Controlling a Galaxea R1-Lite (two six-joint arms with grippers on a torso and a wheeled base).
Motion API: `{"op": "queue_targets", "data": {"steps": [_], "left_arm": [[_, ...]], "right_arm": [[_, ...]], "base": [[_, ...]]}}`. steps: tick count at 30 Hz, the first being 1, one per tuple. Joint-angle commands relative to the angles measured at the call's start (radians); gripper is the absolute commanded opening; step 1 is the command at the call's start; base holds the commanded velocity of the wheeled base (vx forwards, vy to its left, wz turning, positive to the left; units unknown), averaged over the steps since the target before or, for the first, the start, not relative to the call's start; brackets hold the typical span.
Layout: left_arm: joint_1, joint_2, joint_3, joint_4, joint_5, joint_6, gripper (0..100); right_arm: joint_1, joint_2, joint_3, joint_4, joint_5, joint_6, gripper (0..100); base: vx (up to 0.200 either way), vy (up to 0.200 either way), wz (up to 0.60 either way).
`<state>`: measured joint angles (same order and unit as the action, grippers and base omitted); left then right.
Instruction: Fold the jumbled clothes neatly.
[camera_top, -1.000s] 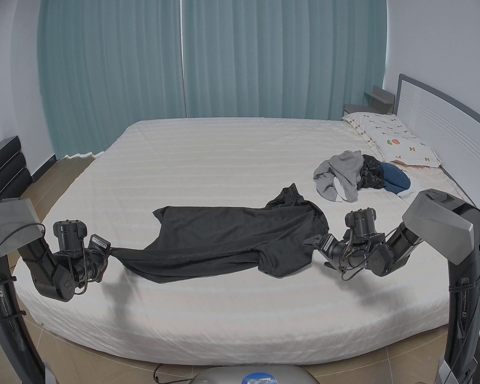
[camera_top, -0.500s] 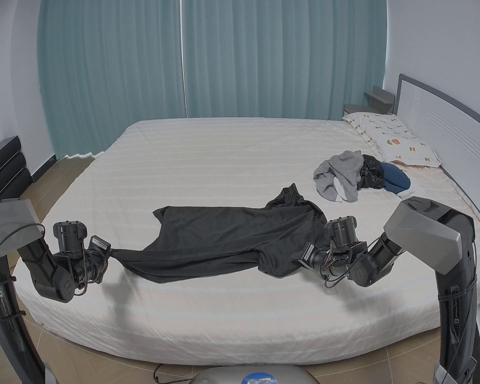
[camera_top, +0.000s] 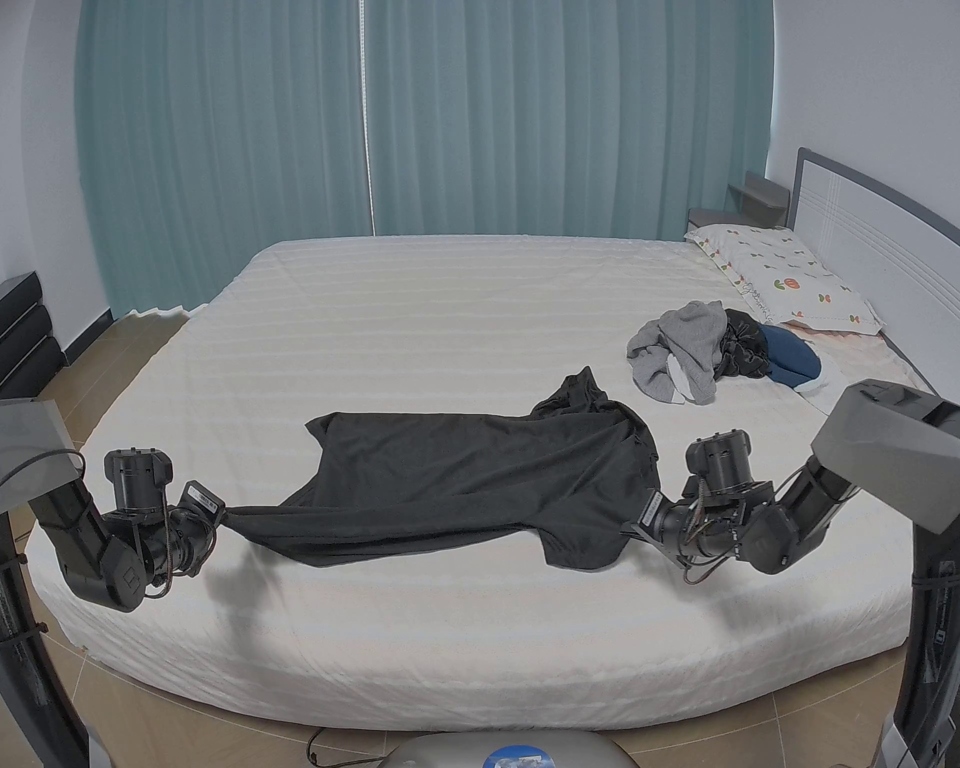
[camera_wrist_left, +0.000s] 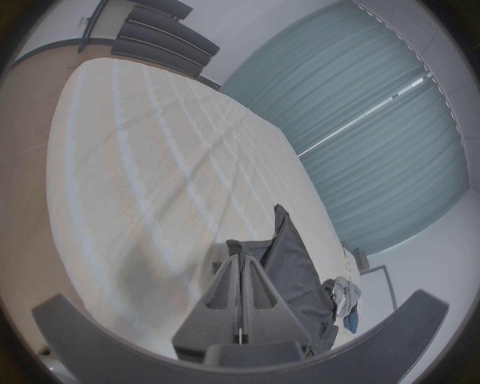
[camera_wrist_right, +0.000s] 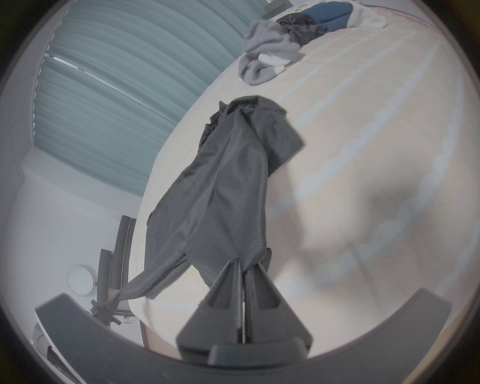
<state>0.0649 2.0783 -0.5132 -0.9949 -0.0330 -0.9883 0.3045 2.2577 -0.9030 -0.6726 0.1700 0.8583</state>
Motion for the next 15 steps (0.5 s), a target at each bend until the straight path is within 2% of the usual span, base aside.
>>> {"op": "queue_targets", "data": {"steps": [1, 2, 6, 8, 10, 15], "left_arm": [[-0.027, -0.122, 0.030, 0.122, -0.016, 0.060, 0], [-0.028, -0.129, 0.028, 0.139, -0.016, 0.069, 0], [-0.036, -0.165, 0.032, 0.257, -0.016, 0.157, 0], [-0.036, -0.167, 0.033, 0.260, -0.016, 0.160, 0], [-0.053, -0.170, 0.035, 0.334, -0.016, 0.201, 0], [-0.060, -0.170, 0.035, 0.420, -0.016, 0.258, 0]], "right_arm": [[-0.064, -0.210, 0.190, 0.002, 0.062, -0.024, 0], [-0.068, -0.221, 0.205, 0.002, 0.069, -0.033, 0], [-0.119, -0.316, 0.358, 0.001, 0.114, -0.183, 0], [-0.122, -0.320, 0.366, 0.001, 0.115, -0.191, 0], [-0.136, -0.352, 0.455, 0.001, 0.120, -0.254, 0], [-0.136, -0.356, 0.500, 0.001, 0.118, -0.285, 0]], "base": [[0.000, 0.000, 0.00], [0.000, 0.000, 0.00], [0.000, 0.000, 0.00], [0.000, 0.000, 0.00], [0.000, 0.000, 0.00], [0.000, 0.000, 0.00]]}}
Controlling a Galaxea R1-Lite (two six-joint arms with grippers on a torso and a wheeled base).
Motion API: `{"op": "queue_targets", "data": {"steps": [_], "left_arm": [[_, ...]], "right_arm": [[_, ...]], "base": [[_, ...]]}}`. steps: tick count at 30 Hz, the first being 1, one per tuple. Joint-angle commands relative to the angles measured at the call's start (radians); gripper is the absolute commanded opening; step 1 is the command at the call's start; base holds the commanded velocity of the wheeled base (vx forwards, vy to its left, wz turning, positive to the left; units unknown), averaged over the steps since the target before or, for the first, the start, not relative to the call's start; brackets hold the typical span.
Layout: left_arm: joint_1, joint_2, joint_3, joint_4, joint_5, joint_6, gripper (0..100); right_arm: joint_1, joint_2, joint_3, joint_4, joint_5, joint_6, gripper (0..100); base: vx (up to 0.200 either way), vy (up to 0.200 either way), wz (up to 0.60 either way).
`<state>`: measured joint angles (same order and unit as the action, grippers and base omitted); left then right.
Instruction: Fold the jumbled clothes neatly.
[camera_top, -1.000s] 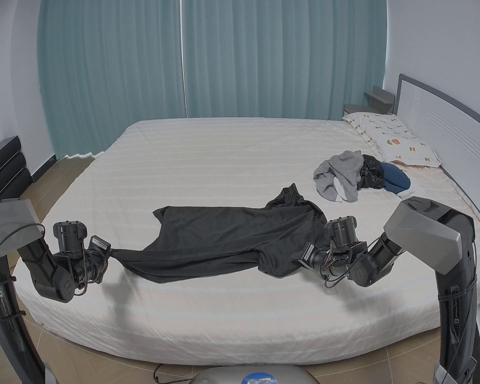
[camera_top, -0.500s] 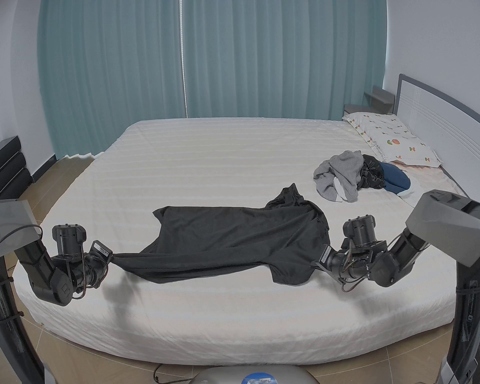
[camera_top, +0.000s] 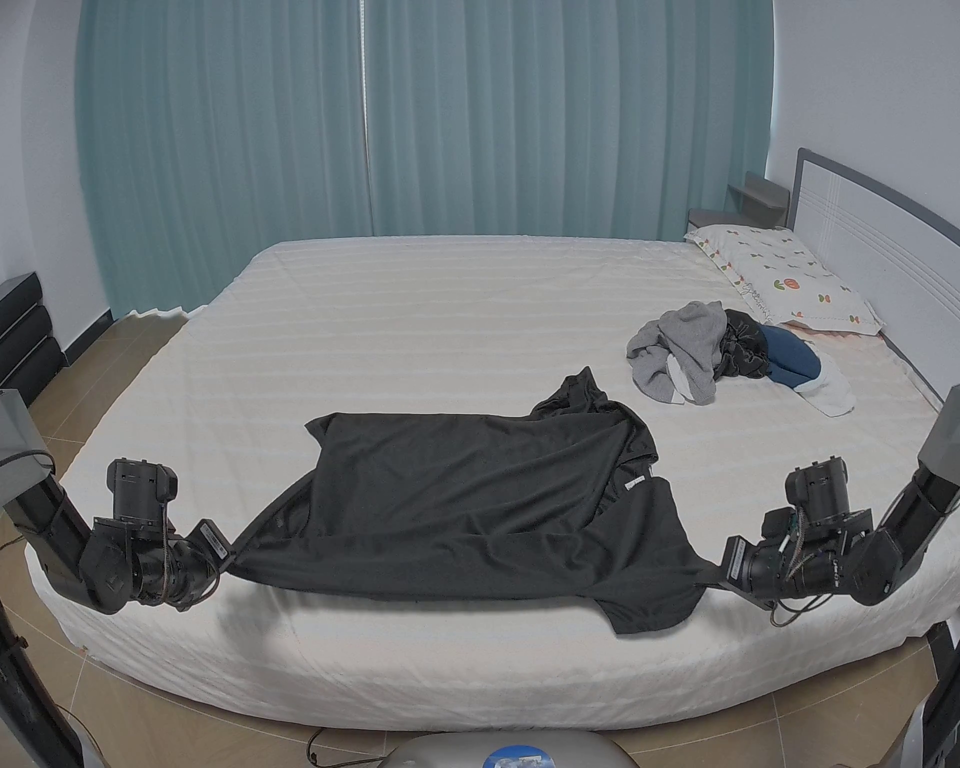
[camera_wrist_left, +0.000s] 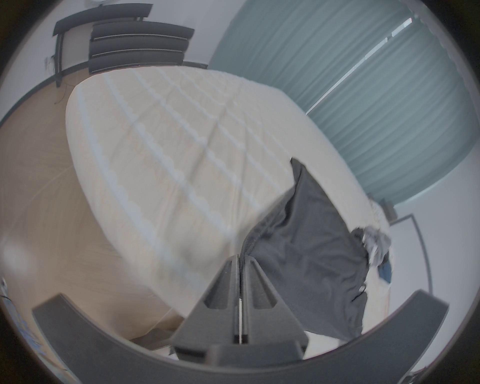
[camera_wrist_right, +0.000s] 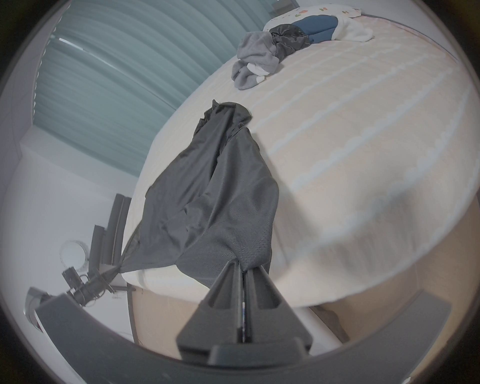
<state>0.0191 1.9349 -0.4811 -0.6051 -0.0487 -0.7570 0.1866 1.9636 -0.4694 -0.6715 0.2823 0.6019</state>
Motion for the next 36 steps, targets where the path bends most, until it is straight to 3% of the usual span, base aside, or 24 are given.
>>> {"op": "queue_targets", "data": {"steps": [1, 11, 22, 23, 33, 36], "left_arm": [[-0.015, -0.028, 0.002, 0.084, 0.000, 0.062, 0], [-0.057, -0.037, 0.004, 0.223, 0.001, 0.125, 0], [-0.085, -0.050, 0.019, 0.263, 0.001, 0.142, 0], [-0.093, -0.050, 0.021, 0.265, 0.001, 0.143, 100], [-0.102, -0.059, 0.007, 0.254, -0.002, 0.131, 100], [-0.100, -0.067, -0.008, 0.248, -0.003, 0.127, 100]], "right_arm": [[-0.015, -0.066, 0.089, 0.007, 0.003, -0.054, 0], [-0.003, -0.042, 0.118, 0.116, -0.005, -0.120, 0], [0.010, 0.001, 0.140, 0.113, -0.005, -0.149, 0], [0.010, 0.009, 0.136, 0.113, -0.005, -0.149, 100], [-0.001, 0.014, 0.043, 0.109, 0.006, -0.125, 100], [0.010, 0.012, -0.009, 0.109, 0.009, -0.065, 100]], "base": [[0.000, 0.000, 0.00], [0.000, 0.000, 0.00], [0.000, 0.000, 0.00], [0.000, 0.000, 0.00], [0.000, 0.000, 0.00], [0.000, 0.000, 0.00]]}}
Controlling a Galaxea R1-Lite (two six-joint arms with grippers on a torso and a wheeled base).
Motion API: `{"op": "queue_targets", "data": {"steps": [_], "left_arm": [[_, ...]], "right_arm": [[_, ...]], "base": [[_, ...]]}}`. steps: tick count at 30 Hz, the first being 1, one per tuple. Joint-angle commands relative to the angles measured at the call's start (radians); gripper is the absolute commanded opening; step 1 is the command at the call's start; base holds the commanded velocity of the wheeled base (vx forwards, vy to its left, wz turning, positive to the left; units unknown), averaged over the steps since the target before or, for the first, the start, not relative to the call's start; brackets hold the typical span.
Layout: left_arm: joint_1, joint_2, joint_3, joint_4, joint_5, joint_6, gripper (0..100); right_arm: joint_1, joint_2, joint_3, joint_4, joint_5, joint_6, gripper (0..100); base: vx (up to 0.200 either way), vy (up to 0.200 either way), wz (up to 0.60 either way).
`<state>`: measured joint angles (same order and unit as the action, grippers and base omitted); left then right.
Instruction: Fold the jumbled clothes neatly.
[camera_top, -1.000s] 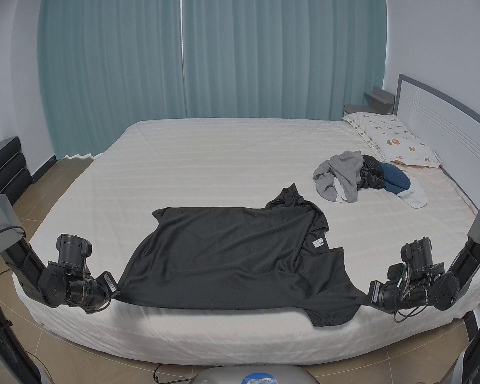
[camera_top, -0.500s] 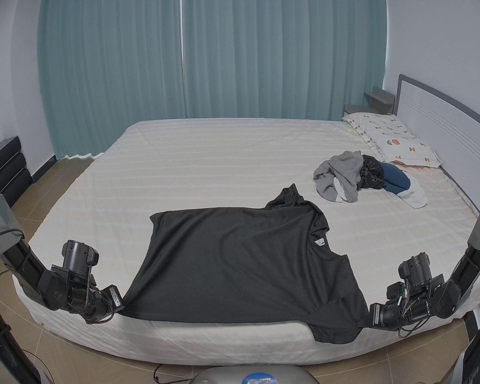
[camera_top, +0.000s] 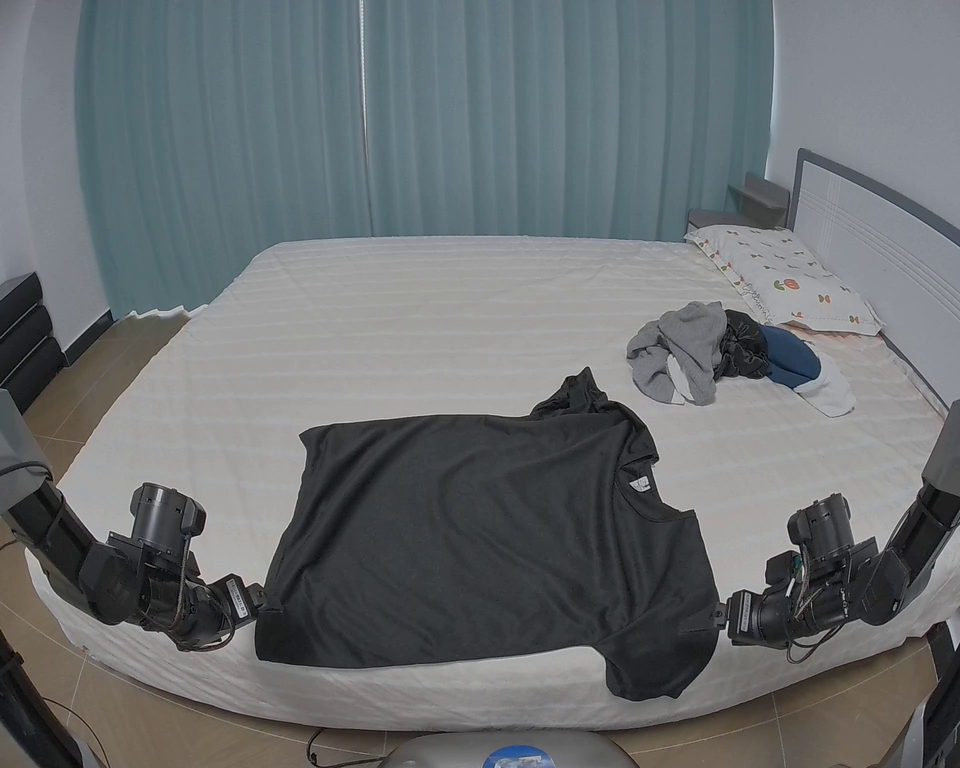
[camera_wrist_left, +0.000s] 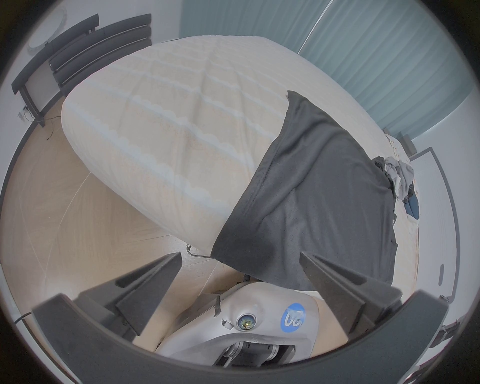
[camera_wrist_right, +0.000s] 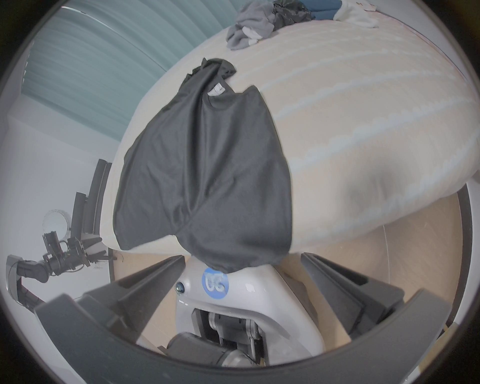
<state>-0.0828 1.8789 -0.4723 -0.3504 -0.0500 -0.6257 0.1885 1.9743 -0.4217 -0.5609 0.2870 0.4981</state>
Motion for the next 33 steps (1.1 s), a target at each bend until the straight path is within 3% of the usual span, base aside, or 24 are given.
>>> {"op": "queue_targets", "data": {"steps": [1, 4, 10, 14, 19, 33], "left_arm": [[0.001, -0.012, -0.020, -0.007, -0.002, -0.006, 100], [0.000, -0.017, -0.034, -0.007, -0.001, -0.040, 100], [0.005, -0.023, -0.060, -0.004, -0.001, -0.088, 100], [0.006, -0.015, -0.063, -0.004, -0.002, -0.095, 100], [0.008, -0.023, -0.063, -0.005, -0.004, -0.094, 100], [0.032, -0.020, -0.094, -0.007, -0.041, -0.131, 100]], "right_arm": [[0.008, 0.002, -0.066, -0.004, 0.004, 0.050, 100], [0.029, 0.009, -0.109, -0.007, 0.003, 0.131, 100], [0.032, 0.017, -0.089, -0.108, 0.001, 0.200, 100], [0.035, 0.018, -0.078, -0.157, 0.003, 0.255, 100], [0.035, 0.028, -0.078, -0.171, 0.000, 0.261, 100], [0.035, 0.026, -0.080, -0.194, -0.003, 0.277, 100]], "base": [[0.000, 0.000, 0.00], [0.000, 0.000, 0.00], [0.000, 0.000, 0.00], [0.000, 0.200, 0.00], [0.000, 0.200, 0.00], [0.029, 0.000, 0.00]]}}
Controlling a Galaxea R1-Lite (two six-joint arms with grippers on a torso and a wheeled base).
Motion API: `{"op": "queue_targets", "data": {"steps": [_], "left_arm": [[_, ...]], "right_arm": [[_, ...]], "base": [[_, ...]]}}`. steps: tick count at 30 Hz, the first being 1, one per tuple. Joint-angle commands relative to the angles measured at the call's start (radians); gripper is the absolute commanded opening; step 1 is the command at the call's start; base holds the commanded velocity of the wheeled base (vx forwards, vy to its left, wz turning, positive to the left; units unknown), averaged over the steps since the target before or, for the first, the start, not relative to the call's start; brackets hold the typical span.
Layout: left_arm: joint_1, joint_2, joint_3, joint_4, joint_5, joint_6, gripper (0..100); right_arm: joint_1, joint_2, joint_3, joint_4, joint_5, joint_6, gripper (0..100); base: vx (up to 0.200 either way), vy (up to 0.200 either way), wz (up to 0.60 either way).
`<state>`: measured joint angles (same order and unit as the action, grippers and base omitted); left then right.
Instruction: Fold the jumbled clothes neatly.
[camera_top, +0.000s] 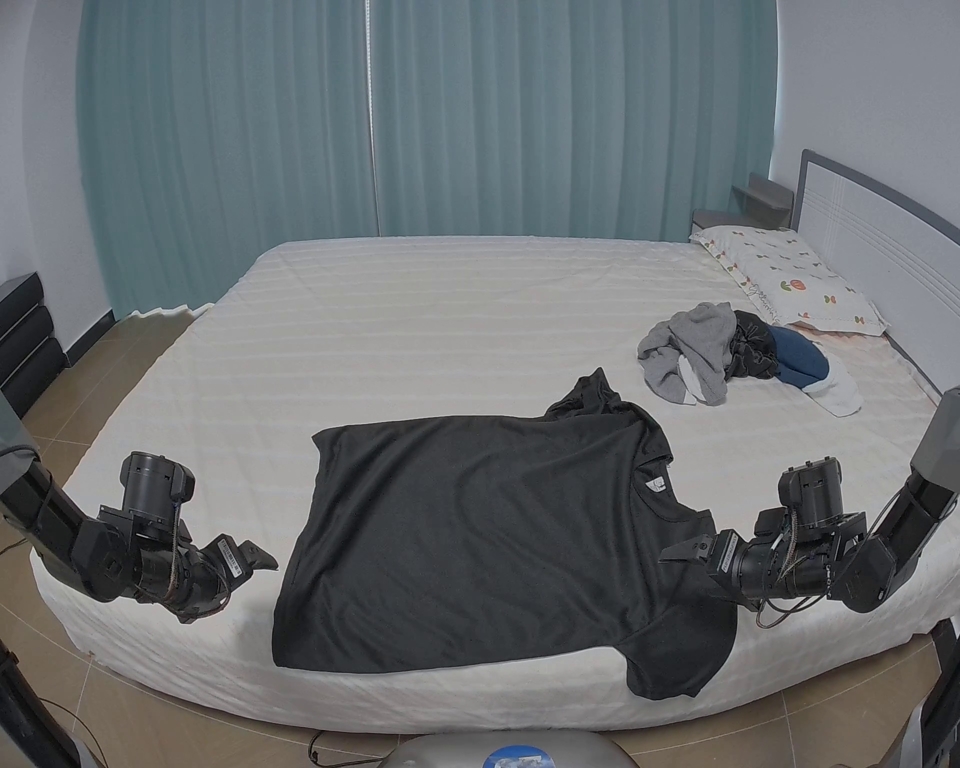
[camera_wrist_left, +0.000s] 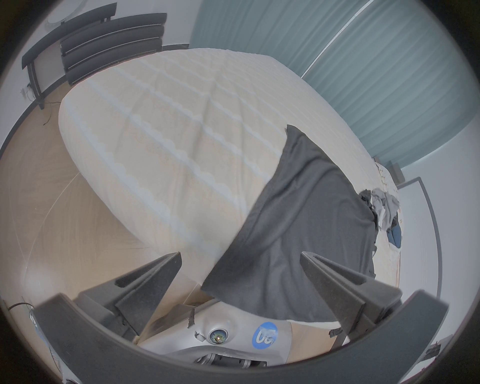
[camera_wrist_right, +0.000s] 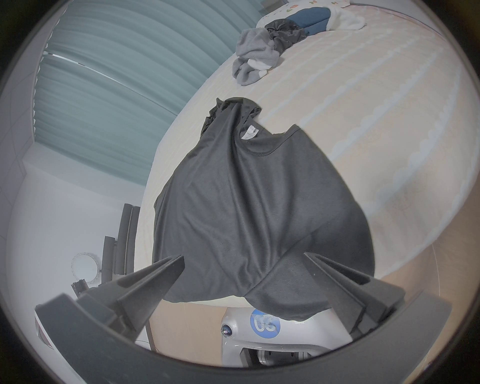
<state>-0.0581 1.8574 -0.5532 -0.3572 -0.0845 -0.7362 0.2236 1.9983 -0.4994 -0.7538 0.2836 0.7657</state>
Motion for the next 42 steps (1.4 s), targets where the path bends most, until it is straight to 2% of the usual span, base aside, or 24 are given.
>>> {"op": "queue_targets", "data": {"steps": [1, 5, 13, 23, 27, 34, 42], "left_arm": [[0.007, 0.002, -0.014, 0.000, -0.008, -0.025, 100], [0.007, -0.003, -0.017, -0.002, -0.044, -0.046, 100], [0.007, 0.006, -0.025, 0.000, -0.047, -0.051, 100], [0.007, 0.003, -0.057, -0.002, -0.049, -0.057, 100], [0.006, 0.022, -0.139, -0.002, -0.052, -0.101, 100], [0.009, 0.169, -0.294, 0.000, -0.147, -0.106, 100], [0.011, 0.385, -0.524, -0.002, -0.150, -0.104, 100]], "right_arm": [[0.000, 0.002, -0.002, -0.001, 0.000, 0.012, 100], [0.003, 0.002, -0.011, -0.001, 0.000, 0.043, 100], [0.010, 0.000, -0.011, -0.001, 0.000, 0.044, 100], [0.010, 0.004, 0.001, -0.055, -0.001, 0.049, 100], [0.010, 0.004, 0.001, -0.058, -0.001, 0.049, 100], [0.010, 0.004, 0.004, -0.058, -0.001, 0.070, 100], [0.010, 0.005, 0.004, -0.058, 0.000, 0.072, 100]], "base": [[0.200, 0.000, 0.00], [0.200, 0.000, 0.00], [0.200, 0.000, 0.00], [0.000, 0.000, 0.00], [0.000, 0.000, 0.00], [0.000, 0.000, 0.00], [0.000, 0.000, 0.00]]}}
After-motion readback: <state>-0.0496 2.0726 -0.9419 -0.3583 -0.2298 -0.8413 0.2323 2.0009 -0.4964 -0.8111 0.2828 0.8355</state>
